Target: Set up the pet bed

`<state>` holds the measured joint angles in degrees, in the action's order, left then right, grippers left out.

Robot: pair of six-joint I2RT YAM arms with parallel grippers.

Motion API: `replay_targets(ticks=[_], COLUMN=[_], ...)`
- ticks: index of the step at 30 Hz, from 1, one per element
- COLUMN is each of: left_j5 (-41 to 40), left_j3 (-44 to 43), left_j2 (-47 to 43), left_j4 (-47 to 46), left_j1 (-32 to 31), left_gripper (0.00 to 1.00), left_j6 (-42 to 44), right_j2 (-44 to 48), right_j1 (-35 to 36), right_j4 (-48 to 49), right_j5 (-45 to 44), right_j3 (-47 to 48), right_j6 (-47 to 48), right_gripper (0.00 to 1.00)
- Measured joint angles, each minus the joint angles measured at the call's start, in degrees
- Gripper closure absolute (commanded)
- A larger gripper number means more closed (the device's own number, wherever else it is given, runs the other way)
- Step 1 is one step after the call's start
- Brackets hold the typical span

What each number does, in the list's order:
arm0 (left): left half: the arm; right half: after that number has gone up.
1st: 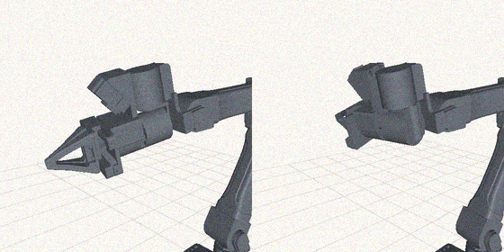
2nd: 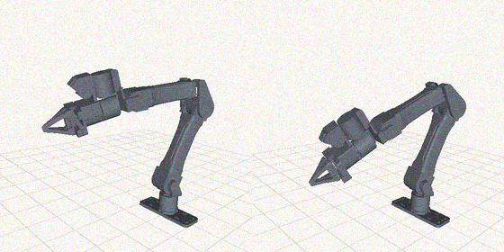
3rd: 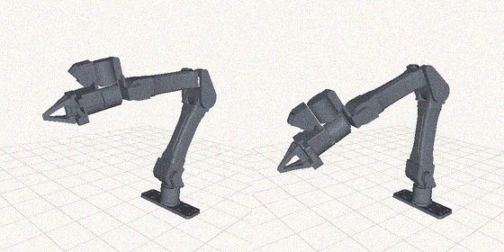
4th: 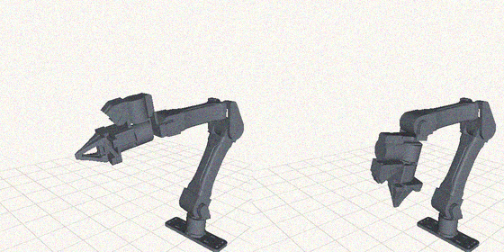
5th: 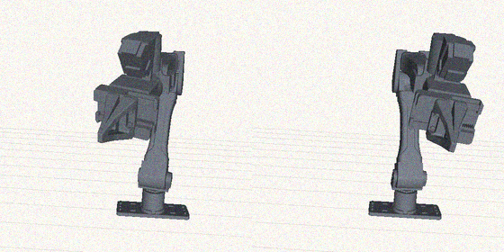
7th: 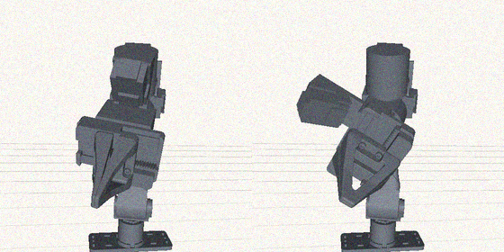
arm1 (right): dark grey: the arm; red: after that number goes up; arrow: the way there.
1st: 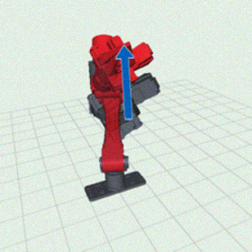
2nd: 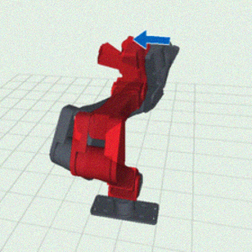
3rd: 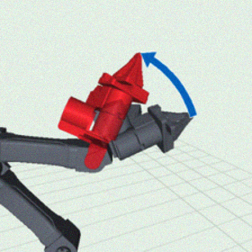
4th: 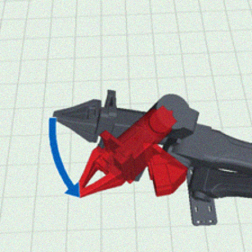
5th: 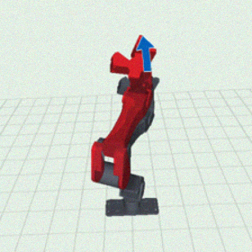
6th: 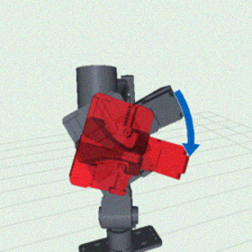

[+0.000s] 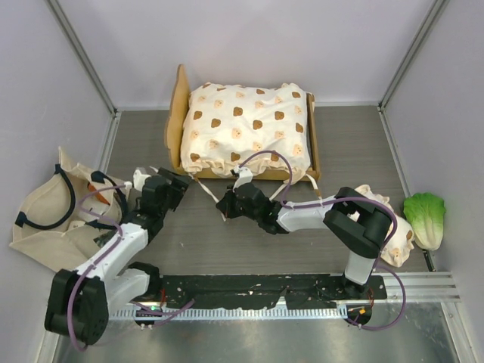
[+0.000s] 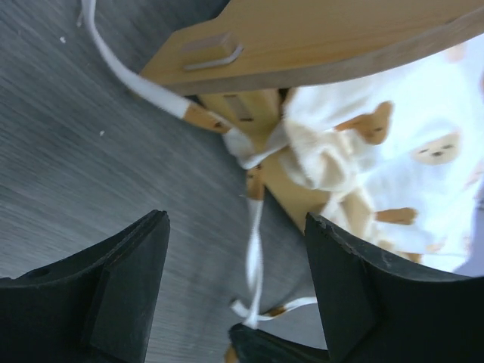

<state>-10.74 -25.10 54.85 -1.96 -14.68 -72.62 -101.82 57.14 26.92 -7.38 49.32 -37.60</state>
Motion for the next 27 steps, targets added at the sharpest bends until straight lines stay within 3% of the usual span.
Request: replay_targets(ticks=[3,4,8,12,16,19,22,27], left_j5=[-0.1,-0.1,-0.3,-1.3,-1.6,-2.3,-5.3,-12.7], left_j3=[-1.0,-2.3,-9.1,-9.6,-9.1,-9.2,-10.0,-12.3], left_j2=[5.2,7.0,14.5,13.4,9.8,8.2,8.7,10.7], left_j4=[1.1,2.4,5.9,6.8,6.4,5.6,6.6,9.5], left_j1=[-0.9,-1.0,-1.6,-2.1,-2.2,-3.0,-4.9,-5.9], left_gripper=[0.23,0.29,0.31,0.33,0.47,0.46,0.35,0.36], left_j6=[6.4,9.3,21.7,29.0,32.0,34.4,38.5,43.3], right_j2=[0.0,0.0,0.0,0.0,0.0,0.0,0.0,0.0], right_j1=[0.0,0.0,0.0,0.0,0.0,0.0,0.0,0.0], right_j4=[0.0,0.0,-0.3,-2.9,-4.5,-5.3,-6.2,-8.1], right_j5=[0.0,0.0,0.2,1.0,1.7,2.6,3.4,3.7], right_j3=[0.0,0.0,0.0,1.1,3.0,4.2,5.0,5.8], right_j6=[0.0,0.0,0.1,0.7,1.6,1.9,2.2,3.0], right_gripper=[0.99,0.99,0.98,0.98,0.98,0.98,0.98,0.98])
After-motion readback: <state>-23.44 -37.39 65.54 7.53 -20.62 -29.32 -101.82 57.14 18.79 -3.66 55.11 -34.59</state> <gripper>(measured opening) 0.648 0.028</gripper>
